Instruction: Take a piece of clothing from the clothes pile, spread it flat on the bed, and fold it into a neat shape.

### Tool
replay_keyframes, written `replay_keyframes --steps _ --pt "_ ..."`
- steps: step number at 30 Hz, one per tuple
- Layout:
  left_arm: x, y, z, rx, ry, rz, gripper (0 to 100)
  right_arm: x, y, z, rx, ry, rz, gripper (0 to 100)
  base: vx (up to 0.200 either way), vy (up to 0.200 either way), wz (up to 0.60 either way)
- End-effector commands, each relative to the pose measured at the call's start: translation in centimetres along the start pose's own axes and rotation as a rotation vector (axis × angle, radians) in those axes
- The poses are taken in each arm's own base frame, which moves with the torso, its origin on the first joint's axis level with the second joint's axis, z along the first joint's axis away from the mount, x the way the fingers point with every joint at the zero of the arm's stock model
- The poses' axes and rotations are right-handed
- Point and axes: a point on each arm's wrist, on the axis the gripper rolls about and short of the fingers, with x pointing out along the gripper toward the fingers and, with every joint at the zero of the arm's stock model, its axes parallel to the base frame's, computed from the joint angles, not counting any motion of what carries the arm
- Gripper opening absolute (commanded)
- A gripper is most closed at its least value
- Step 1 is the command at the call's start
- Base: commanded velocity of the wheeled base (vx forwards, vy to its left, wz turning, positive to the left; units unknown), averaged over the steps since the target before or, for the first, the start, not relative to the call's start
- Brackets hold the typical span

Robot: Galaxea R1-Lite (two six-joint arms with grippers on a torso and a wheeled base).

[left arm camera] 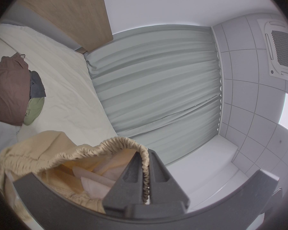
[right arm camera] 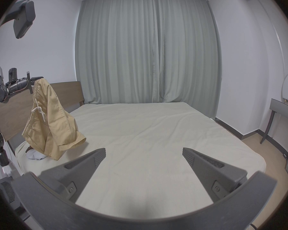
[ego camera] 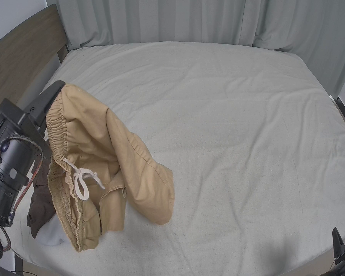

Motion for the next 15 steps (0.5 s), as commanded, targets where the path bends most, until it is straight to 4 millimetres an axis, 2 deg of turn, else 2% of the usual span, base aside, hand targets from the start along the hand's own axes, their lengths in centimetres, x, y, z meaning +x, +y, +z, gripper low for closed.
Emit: replay_keyframes --steps 1,15 --pt "-0.3 -0.5 0.3 -0.004 -0.011 -0.018 0 0.0 0.0 -0.5 0.000 0.001 0.000 100 0.000 0.000 0.00" --pt "1.8 3.5 -2.8 0.042 0.080 0.145 0 0.0 0.0 -0.5 0.000 0.001 0.000 100 0.000 0.000 0.00"
